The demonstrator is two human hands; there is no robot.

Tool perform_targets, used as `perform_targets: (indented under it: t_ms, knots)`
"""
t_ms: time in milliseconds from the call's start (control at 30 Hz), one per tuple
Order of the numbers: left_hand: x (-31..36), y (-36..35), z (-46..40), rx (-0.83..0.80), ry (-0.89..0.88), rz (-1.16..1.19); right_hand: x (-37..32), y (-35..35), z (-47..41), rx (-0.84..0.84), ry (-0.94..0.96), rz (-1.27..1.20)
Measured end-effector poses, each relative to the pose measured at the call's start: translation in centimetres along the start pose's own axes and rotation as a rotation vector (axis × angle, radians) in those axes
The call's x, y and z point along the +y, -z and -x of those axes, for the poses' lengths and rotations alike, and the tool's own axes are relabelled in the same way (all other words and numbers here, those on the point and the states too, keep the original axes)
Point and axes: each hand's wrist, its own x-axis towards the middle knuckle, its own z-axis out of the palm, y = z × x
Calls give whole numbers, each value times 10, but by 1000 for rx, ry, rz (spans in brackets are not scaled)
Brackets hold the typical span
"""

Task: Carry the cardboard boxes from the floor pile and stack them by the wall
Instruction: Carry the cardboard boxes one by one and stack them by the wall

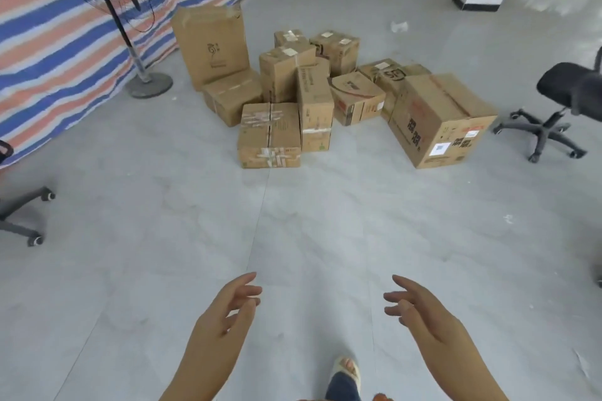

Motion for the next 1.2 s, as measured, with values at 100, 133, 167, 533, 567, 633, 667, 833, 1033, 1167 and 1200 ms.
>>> perform_targets:
  t_ms: [100, 133, 167, 533, 567, 633, 667, 833, 1033, 1167, 1200]
  knots:
    - [31, -34, -57, 2, -18, 11, -15, 34, -72, -3, 5, -22]
    - [39, -43, -74, 1, -22, 12, -18, 41, -94, -12, 1, -17]
    - [46, -49, -89, 3, -19, 21, -22, 46, -115, -27, 2, -9]
    - [45, -16, -274, 184, 132, 29, -73, -13, -322, -211, -6, 3]
    - [45, -6, -300, 197, 138, 30, -80, -23, -346, -201, -14, -9]
    - [53, 17, -356, 201, 133, 21, -100, -39, -394, -161, -21, -32]
    - [62, 29, -383, 200, 119, 10, -112, -47, -416, -149, -22, -42]
    - [106, 86, -513, 158, 12, -25, -173, -88, -523, -140, 13, -38]
    - [123, 117, -622, 117, 12, -43, -213, -128, -632, -182, 16, 28]
    - [111, 129, -696, 131, 77, -59, -225, -147, -710, -209, -21, 39]
    - [109, 132, -717, 137, 85, -71, -228, -152, -732, -207, -26, 32]
